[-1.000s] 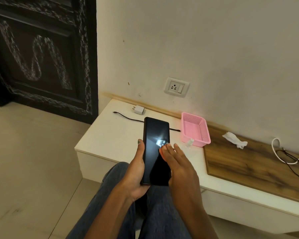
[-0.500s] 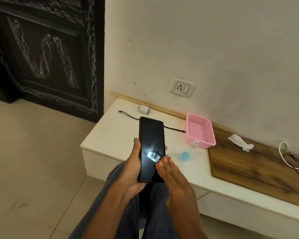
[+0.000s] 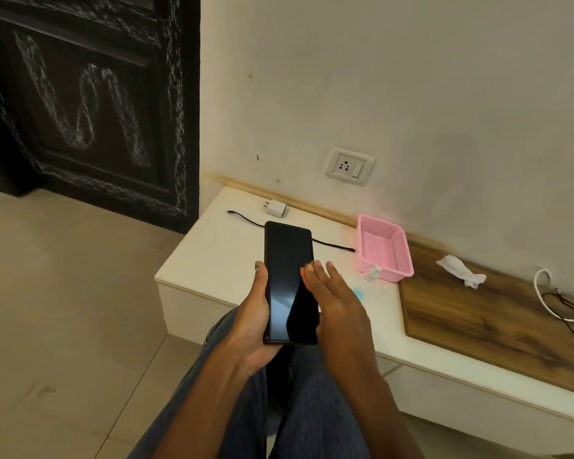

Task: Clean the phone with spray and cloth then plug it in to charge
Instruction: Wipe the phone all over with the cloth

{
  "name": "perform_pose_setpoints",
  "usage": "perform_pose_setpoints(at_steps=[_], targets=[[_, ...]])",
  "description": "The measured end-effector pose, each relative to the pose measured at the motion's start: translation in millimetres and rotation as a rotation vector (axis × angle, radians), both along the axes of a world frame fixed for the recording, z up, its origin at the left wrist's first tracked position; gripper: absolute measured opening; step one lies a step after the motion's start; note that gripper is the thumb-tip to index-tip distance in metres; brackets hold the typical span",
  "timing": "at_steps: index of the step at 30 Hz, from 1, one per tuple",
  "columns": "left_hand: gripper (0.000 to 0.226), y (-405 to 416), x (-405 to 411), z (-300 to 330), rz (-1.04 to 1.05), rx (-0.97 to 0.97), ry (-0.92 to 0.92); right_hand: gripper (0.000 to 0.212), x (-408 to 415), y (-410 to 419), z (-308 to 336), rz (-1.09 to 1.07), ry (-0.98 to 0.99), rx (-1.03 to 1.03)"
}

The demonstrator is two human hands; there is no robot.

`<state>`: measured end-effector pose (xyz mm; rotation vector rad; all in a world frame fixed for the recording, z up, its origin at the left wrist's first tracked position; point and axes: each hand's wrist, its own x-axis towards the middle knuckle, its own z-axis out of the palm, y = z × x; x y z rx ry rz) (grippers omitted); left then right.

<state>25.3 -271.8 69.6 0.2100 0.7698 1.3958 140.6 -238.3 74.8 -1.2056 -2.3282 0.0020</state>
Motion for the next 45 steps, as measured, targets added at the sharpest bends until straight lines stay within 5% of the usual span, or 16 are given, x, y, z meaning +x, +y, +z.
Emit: perform_pose_setpoints(at_steps=[11,26,45], targets=[[0.075,2,-5,-9,0.064,0.004,-0.109,0.058,23,-54,-32,0.05,0.041,0.018],[0.074,3,2,-6,0.011,-0.046,-0.063,0.069,8,-39,-21,-0.011,0.011,0.119],[0.071,-2,7,-5,-0.075,-0.029,-0.145,0.042,-19,-23,4,-0.005,0.036,0.049]])
